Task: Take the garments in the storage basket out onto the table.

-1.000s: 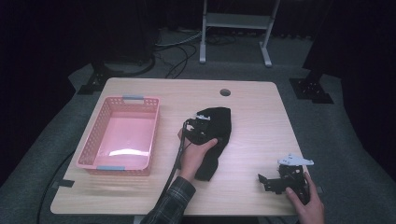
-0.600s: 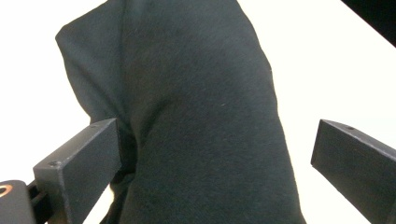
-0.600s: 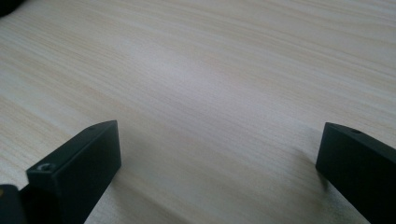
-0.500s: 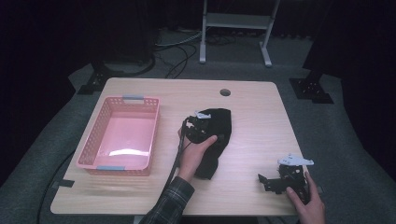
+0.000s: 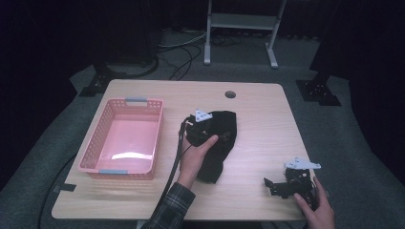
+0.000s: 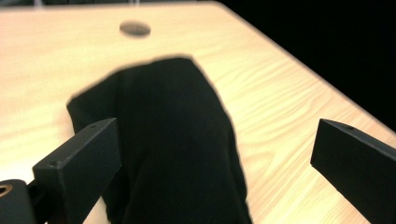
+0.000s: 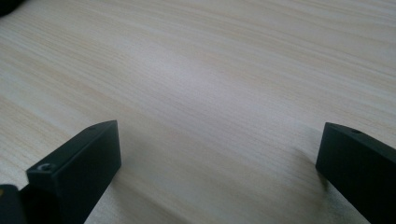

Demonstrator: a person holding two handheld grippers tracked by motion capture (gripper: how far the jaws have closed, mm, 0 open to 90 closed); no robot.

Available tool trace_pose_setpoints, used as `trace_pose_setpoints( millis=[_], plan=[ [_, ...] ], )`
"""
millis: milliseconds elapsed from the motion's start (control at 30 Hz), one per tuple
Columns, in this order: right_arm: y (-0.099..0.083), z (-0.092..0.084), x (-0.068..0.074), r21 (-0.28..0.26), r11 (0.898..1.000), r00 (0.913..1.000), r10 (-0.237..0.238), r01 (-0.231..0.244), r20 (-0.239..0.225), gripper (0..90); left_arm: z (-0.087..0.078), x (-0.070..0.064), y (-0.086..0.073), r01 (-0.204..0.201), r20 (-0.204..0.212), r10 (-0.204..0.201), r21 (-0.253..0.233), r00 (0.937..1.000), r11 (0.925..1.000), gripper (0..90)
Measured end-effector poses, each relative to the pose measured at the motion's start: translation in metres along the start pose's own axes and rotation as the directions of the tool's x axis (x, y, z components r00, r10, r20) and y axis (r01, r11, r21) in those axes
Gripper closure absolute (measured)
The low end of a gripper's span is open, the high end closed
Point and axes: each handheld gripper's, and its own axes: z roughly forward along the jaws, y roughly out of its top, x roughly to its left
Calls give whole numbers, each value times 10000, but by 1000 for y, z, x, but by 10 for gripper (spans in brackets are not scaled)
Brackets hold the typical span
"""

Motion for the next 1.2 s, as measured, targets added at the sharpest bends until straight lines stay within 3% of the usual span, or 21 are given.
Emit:
trace_pose_setpoints(
  millis=[200, 300, 467, 567, 767, 867, 1033, 1200],
  plan=[
    [0, 0, 0, -10, 10000, 10000, -2, 2, 1, 0, -20, -4, 6, -397, -78, 391, -1127, 9992, 9928, 10],
    [0, 0, 0, -6, 10000, 10000, 0, 0, -1, 0, -31, -5, 7, -733, -151, 718, -1742, 9973, 9820, 10],
    [0, 0, 0, -11, 10000, 10000, -9, 9, 5, 0, -47, -6, 5, -1246, -310, 1208, -2693, 9922, 9549, 10],
    [0, 0, 0, -7, 10000, 10000, 14, -14, 3, 0, -56, -5, 0, -1601, -437, 1544, -3252, 9870, 9320, 11],
    [0, 0, 0, -19, 10000, 10000, -2, 2, 7, 0, -69, -1, -13, -1816, -720, 1667, -4009, 9834, 8980, 10],
    [0, 0, 0, -13, 10000, 10000, 22, -22, 1, 0, -74, 1, -18, -1821, -933, 1573, -4196, 9831, 8893, 10],
    [0, 0, 0, -6, 10000, 10000, 18, -18, 1, 0, -83, 2, -27, -1704, -891, 1462, -4276, 9852, 8877, 10],
    [0, 0, 0, -2, 10000, 10000, 5, -5, 0, 0, -91, 0, -43, -1923, -876, 1712, -4450, 9813, 8746, 10]
  ],
)
